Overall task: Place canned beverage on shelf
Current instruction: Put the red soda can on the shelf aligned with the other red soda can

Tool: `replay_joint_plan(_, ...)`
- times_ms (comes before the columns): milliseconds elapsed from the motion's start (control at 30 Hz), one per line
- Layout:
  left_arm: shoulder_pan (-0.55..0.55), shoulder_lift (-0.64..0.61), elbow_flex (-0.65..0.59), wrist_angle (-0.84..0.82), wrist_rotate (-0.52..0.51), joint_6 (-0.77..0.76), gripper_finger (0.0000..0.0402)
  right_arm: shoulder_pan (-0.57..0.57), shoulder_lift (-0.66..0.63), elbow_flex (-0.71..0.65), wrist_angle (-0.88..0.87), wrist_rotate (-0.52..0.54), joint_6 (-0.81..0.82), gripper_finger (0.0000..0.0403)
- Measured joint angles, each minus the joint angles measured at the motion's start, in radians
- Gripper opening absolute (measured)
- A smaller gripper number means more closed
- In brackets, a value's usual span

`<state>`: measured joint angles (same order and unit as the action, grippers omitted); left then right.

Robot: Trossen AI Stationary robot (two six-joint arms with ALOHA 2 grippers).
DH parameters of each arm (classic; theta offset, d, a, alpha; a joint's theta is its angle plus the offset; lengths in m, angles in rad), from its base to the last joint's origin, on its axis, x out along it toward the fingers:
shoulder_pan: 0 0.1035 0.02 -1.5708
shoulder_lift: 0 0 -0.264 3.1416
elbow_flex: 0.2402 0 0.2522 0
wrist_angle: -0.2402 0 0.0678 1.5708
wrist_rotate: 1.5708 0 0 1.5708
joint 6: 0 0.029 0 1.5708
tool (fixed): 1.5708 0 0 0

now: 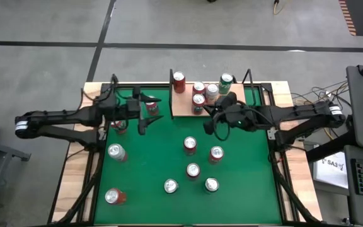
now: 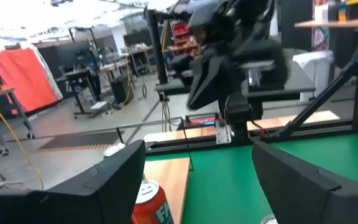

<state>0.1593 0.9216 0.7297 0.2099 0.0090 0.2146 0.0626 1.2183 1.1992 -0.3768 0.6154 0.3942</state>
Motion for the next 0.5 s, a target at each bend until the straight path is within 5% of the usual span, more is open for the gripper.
replay_joint_plan(500, 0.001, -0.112, -0.115, 0.088, -0.027, 0.012, 0.0278, -0.252, 0.256, 0.308, -0.393, -0.248, 0.0, 0.0009)
